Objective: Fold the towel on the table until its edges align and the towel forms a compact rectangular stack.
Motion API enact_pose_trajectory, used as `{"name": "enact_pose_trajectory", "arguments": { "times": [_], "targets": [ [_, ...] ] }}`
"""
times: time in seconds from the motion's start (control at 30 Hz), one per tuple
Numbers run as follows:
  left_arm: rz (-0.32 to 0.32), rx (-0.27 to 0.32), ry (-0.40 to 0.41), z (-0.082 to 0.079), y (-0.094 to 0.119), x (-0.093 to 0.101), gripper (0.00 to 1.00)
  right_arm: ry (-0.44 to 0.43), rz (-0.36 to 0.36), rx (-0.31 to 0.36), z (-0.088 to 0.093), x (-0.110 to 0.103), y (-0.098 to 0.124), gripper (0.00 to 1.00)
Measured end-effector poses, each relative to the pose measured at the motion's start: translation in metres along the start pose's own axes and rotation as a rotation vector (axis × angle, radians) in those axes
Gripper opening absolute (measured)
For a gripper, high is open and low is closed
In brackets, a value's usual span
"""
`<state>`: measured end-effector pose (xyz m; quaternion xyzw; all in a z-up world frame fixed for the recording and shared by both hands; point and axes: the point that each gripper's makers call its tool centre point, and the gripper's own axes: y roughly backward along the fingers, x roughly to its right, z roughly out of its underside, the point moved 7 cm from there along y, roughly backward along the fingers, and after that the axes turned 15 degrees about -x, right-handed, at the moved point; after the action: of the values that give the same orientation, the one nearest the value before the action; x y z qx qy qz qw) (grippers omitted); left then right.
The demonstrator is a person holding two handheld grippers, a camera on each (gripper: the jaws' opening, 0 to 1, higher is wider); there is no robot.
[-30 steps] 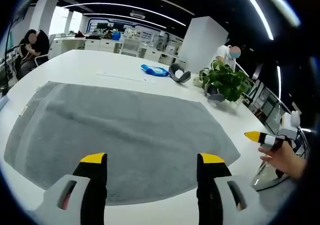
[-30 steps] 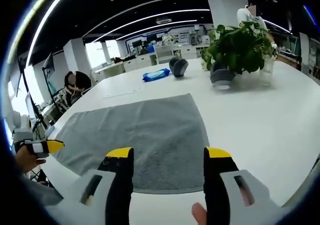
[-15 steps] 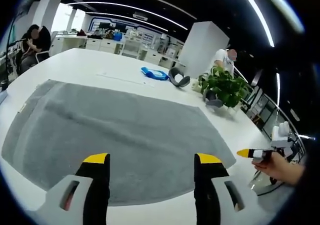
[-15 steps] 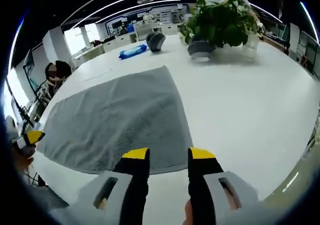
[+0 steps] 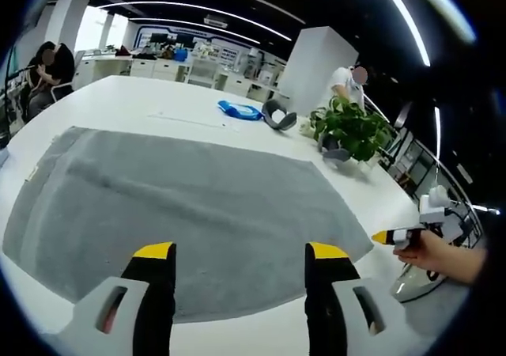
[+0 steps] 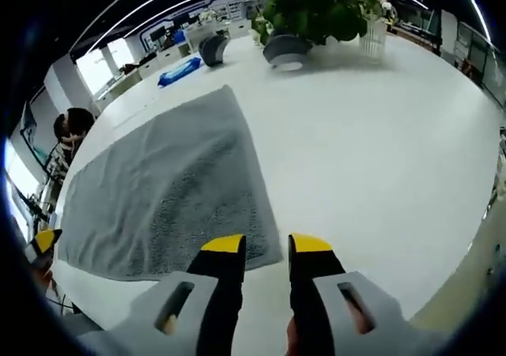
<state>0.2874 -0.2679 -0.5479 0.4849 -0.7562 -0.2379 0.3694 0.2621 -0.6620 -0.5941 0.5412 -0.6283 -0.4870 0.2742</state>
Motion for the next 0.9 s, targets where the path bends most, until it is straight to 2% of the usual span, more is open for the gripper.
{"name": "enact_pose_trajectory", "arguments": {
  "times": [0.13,0.17,0.2,0.43,0.63,0.83,0.9],
  "targets": [
    [0.0,-0.014,-0.011,0.002,-0.002,0.001,0.67,0.009,0.012,-0.034,0.004,0.001,-0.007,0.22],
    [-0.001,-0.017,-0.015,0.002,-0.002,0.002,0.67,0.021,0.017,-0.007,0.001,0.0,-0.006,0.22],
    [-0.002,-0.019,-0.019,0.002,-0.003,0.001,0.67,0.01,0.014,-0.028,0.003,-0.002,-0.005,0.22],
    [-0.003,-0.019,-0.029,0.002,-0.002,0.003,0.67,0.09,0.075,-0.03,0.003,-0.003,-0.005,0.19],
    [0.019,-0.034,-0.084,0.004,-0.004,0.017,0.67,0.16,0.107,-0.025,0.003,-0.006,-0.007,0.14],
    [0.093,-0.115,-0.165,0.013,-0.018,0.036,0.66,0.144,0.093,-0.023,0.003,-0.007,-0.008,0.07],
    [0.097,-0.134,-0.187,0.013,-0.023,0.04,0.65,0.15,0.095,-0.032,0.002,-0.007,-0.009,0.06]
  ]
}}
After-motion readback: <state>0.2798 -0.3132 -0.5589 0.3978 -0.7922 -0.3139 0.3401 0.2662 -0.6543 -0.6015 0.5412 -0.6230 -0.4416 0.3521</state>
